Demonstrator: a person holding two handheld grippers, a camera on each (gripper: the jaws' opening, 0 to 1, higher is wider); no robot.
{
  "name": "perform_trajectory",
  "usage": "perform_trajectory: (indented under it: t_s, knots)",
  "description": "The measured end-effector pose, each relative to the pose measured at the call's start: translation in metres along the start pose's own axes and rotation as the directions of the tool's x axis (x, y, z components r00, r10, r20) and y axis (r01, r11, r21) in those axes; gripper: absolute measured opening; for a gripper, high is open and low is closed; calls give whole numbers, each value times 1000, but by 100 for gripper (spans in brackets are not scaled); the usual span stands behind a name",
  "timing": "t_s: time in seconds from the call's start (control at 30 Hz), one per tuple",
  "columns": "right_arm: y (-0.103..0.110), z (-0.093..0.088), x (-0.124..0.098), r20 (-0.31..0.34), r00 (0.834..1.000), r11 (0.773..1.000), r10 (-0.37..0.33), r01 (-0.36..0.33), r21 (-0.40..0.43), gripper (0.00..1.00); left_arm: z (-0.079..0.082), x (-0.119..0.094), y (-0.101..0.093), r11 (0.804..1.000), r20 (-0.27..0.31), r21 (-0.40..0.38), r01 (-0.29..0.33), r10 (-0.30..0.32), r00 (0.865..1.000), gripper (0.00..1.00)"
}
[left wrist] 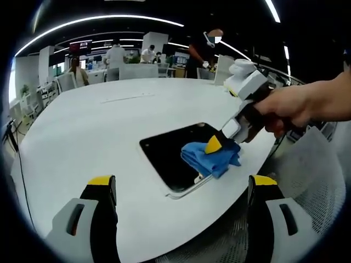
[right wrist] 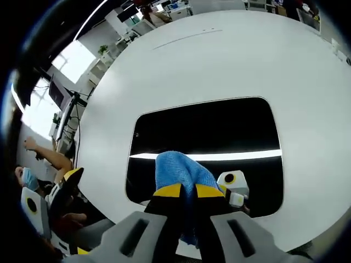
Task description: Wipe the mirror surface with the cleaning cloth until all visible marks leave the cleaned area.
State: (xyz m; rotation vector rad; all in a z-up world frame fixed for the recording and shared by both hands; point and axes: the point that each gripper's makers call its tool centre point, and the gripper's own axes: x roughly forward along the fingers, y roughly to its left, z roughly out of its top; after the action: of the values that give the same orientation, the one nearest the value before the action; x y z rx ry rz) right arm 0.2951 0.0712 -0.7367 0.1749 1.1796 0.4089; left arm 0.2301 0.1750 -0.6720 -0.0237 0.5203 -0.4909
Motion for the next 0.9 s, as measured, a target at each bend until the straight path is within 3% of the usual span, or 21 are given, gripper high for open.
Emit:
perform_trajectory:
  t_s: [0.23,0.9]
  knots:
    - [16,1,7,-2,1000,1000,16,-16,19,2,1,-1,-1,1000,0,4,2,-2,1000,99]
    - [57,-3,21,-33,999,998,17,-18,-54,2,4,-1,-2,1000,15,-5,10,-10,1000,99]
